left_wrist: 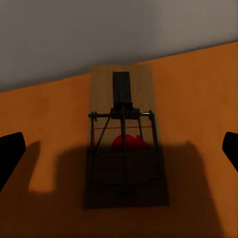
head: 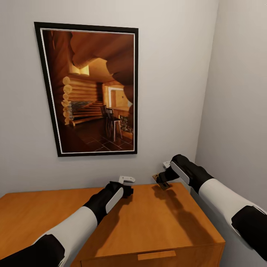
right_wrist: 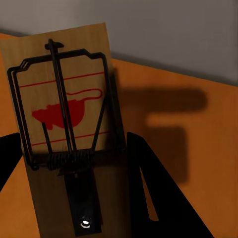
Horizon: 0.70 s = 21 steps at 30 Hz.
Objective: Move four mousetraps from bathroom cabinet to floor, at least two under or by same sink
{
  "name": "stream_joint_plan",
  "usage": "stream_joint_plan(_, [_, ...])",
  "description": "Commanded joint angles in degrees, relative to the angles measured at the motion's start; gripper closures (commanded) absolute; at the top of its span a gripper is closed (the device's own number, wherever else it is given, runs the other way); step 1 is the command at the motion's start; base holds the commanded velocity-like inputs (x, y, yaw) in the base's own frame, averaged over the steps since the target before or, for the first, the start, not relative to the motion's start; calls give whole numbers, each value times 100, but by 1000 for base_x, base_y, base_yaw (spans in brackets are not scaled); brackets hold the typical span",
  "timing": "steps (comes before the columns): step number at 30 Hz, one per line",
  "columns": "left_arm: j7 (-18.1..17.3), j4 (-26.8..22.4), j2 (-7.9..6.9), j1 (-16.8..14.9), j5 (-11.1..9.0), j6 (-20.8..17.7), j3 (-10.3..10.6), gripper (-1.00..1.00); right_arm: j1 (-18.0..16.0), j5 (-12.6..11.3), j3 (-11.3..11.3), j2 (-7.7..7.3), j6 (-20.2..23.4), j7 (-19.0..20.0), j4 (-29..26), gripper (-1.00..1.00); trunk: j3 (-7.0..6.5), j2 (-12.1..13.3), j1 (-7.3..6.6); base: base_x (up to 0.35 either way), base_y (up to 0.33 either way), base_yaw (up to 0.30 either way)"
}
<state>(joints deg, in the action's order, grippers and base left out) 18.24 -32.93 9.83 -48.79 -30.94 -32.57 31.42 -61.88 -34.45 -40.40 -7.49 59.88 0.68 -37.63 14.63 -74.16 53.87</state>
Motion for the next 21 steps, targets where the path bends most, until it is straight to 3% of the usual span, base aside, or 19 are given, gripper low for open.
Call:
stream_joint_plan(1, [54, 1, -4, -7, -61, -7, 31, -100, -8, -17, -29, -7, 12, -6, -8, 100, 8, -5, 0, 0, 0, 0])
stream_joint_plan(21, [57, 32, 2, -8, -52, 22, 29, -100, -8, -17, -12, -24, 12, 2, -8, 100, 8, -5, 0, 0, 0, 0])
